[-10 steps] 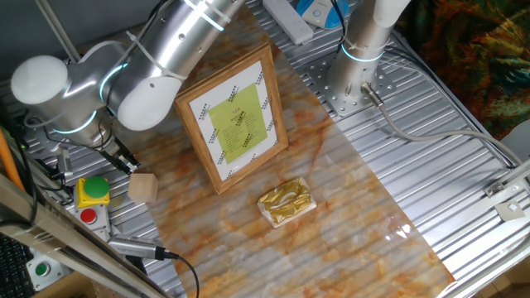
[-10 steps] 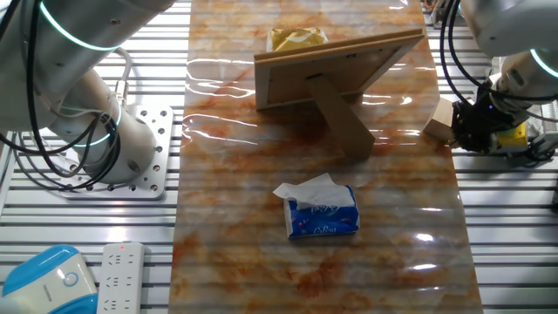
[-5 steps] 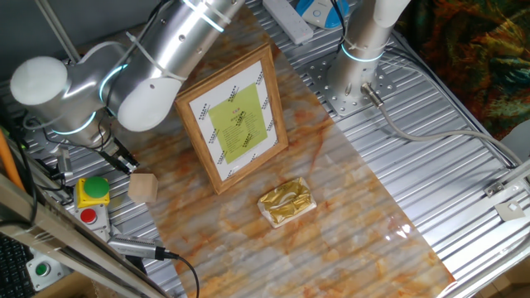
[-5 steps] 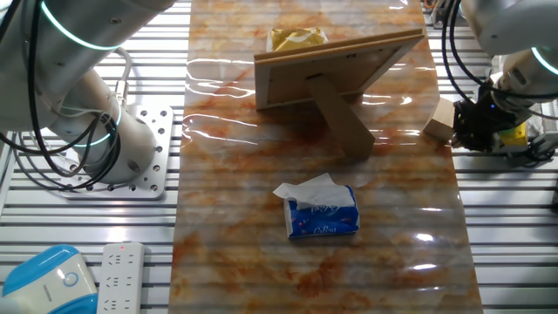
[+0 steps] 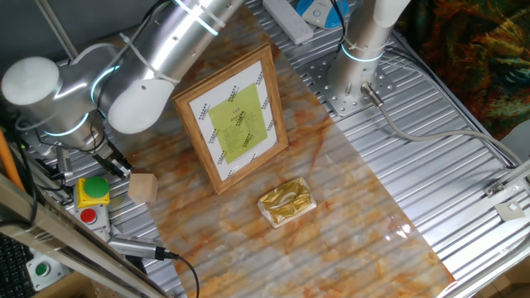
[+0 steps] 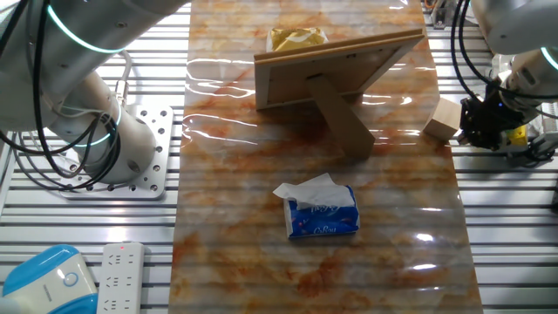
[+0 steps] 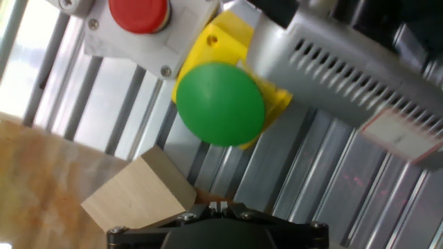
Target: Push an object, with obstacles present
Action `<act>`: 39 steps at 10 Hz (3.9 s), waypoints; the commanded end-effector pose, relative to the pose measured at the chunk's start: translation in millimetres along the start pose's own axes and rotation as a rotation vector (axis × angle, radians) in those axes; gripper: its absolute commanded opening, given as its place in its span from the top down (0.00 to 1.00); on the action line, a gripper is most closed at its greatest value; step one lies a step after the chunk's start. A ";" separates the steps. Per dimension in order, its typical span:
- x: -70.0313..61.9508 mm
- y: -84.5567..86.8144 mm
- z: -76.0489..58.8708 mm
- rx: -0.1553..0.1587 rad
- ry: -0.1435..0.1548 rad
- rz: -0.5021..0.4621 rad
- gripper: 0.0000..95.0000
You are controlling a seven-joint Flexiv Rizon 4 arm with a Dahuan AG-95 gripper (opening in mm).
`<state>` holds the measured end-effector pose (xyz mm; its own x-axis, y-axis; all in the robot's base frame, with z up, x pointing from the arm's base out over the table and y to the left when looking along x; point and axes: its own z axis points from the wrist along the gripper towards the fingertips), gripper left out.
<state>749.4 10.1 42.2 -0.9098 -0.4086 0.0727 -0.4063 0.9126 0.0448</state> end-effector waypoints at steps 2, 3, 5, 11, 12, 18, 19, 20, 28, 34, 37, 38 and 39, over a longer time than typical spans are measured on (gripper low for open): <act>-1.2 -0.1 -3.0 -0.011 -0.032 0.042 1.00; -3.3 -0.4 -5.1 -0.019 -0.042 0.063 1.00; -11.7 -1.4 -11.2 -0.042 -0.051 0.139 1.00; -7.2 -2.8 -17.2 -0.029 -0.080 0.195 1.00; -1.3 -1.4 -12.2 -0.030 -0.089 0.189 1.00; -2.1 8.8 -5.8 -0.022 -0.095 0.192 1.00; -0.7 10.4 -4.3 -0.015 -0.094 0.186 1.00; 2.0 12.4 -1.9 -0.018 -0.101 0.187 1.00; 1.5 44.6 4.4 -0.008 -0.101 0.235 1.00; -10.4 75.2 7.0 -0.004 -0.090 0.268 1.00; -21.6 95.6 11.9 0.006 -0.085 0.283 1.00; -23.6 98.8 12.3 0.020 -0.075 0.271 1.00; -22.1 95.8 10.8 0.023 -0.069 0.260 1.00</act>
<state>729.2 106.6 33.7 -0.9884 -0.1518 0.0074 -0.1518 0.9884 0.0080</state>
